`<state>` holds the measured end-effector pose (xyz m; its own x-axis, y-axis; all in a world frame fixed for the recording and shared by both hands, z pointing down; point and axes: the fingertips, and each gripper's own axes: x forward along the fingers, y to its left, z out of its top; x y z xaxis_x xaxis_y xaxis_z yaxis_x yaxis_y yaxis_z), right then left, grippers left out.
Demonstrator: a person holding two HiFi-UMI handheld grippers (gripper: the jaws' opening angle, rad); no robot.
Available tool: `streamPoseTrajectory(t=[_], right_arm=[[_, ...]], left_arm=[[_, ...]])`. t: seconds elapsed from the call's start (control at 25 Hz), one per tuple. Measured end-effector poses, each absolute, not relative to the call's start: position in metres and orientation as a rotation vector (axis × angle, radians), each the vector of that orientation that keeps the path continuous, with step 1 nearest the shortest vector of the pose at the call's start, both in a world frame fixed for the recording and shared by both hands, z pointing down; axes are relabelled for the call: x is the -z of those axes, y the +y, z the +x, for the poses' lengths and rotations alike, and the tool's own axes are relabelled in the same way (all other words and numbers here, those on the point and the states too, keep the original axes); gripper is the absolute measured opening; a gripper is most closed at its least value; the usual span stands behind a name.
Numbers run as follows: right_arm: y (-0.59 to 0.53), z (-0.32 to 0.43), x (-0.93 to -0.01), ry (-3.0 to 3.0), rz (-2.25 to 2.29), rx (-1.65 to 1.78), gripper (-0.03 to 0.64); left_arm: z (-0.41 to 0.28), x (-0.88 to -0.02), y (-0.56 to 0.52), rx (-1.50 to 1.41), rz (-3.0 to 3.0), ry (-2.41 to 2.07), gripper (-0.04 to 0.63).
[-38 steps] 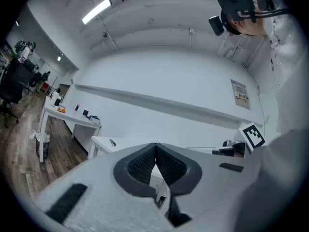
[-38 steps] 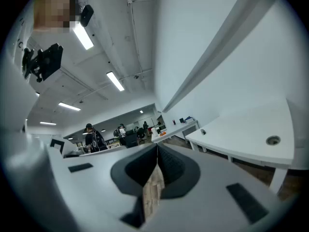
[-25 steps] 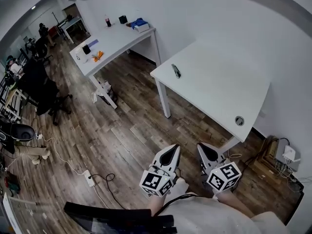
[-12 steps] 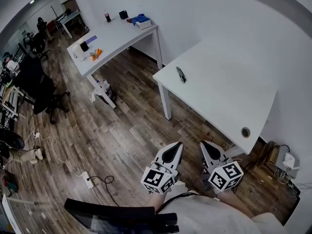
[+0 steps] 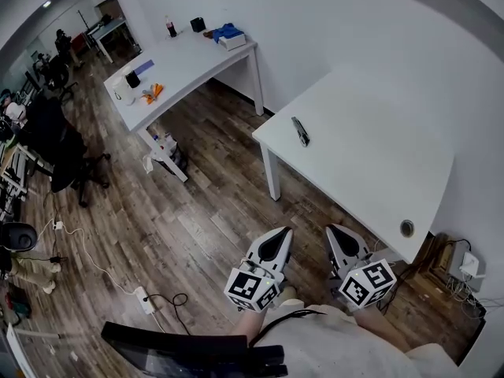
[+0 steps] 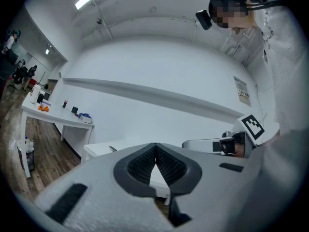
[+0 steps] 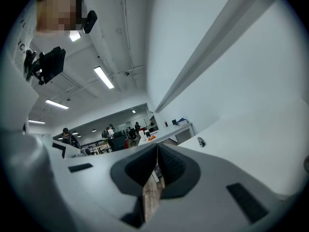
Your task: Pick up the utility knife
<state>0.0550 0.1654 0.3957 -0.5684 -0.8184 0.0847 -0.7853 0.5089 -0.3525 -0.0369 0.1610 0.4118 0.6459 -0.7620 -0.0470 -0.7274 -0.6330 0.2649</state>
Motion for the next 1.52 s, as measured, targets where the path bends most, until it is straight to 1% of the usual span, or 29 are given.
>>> streamPoseTrajectory(t=[0.48, 0.88, 1.16, 1.52], right_arm=[[0.117, 0.068, -0.408, 2.63, -1.525, 0.535, 0.008], [0.021, 0.059, -0.412, 2.689, -1.422, 0.559, 0.008], [-0.027, 0.071, -0.417, 2.718, -1.381, 0.584, 0.008], [-0.056, 0.084, -0.433, 2.727, -1.351, 0.653, 0.008]], left_arm=[[-0.057, -0.429, 0.111, 0.236, 2.575, -1.248, 0.006], [-0.071, -0.423, 0.03, 0.246, 2.539, -1.367, 0.006], [-0.047, -0.417, -0.02, 0.281, 2.557, -1.362, 0.006], [-0.038, -0.425, -0.049, 0.265, 2.509, -1.406, 0.006]])
